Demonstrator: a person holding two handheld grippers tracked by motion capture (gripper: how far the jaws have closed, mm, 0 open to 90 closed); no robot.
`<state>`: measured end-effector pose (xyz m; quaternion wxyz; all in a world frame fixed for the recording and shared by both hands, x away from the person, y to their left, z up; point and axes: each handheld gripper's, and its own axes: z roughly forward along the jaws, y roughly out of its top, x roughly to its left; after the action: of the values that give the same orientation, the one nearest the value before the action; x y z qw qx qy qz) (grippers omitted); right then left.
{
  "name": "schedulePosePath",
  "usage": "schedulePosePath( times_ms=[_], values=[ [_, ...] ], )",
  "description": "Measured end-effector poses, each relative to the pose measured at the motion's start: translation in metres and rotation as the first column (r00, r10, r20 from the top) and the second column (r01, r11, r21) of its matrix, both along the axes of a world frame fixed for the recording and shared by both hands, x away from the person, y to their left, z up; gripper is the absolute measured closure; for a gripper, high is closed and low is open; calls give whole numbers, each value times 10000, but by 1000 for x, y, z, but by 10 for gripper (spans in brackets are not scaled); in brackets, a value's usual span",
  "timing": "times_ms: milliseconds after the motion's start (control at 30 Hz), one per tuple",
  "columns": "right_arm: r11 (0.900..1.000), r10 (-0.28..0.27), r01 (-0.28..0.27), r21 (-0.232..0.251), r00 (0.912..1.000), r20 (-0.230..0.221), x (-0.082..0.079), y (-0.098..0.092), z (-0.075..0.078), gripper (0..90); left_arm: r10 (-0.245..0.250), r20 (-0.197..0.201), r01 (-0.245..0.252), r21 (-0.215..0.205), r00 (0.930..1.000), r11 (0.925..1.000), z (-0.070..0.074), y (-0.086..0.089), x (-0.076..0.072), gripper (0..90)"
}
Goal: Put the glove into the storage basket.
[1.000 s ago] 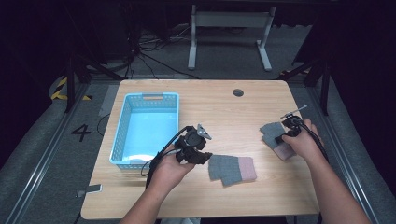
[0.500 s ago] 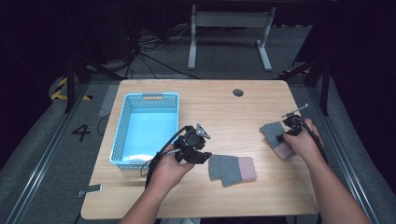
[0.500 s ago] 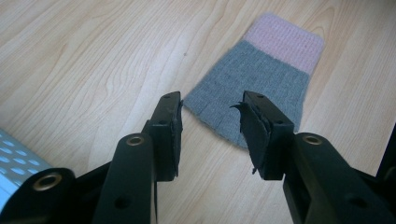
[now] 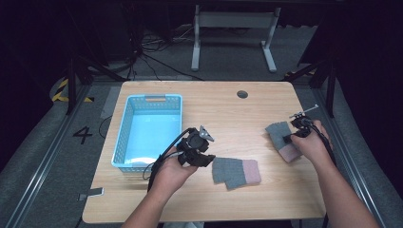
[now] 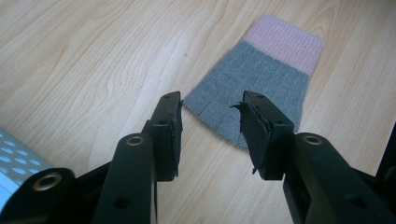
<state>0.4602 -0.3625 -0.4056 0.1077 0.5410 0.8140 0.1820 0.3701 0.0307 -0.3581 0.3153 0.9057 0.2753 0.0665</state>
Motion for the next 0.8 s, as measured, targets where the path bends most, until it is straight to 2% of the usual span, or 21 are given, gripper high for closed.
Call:
schedulePosePath(
  times_ms=[200,500,633,800],
  values=[
    [9995,297,-300,113,9991,294,-8,4,15,855,5,46,-5,-7,10000,10000,1,0,-1,589],
    [9932,1140,-1151,183,9920,549,-24,23,34,854,-22,79,22,4,10000,10000,2,0,-2,588],
    [9843,1733,-1751,214,9826,669,-34,37,40,854,2,77,-2,-53,10000,10000,3,0,-2,588],
    [9675,2485,-2514,282,9653,796,-46,55,48,854,-10,109,11,-52,9999,10000,3,0,-2,588]
  ],
)
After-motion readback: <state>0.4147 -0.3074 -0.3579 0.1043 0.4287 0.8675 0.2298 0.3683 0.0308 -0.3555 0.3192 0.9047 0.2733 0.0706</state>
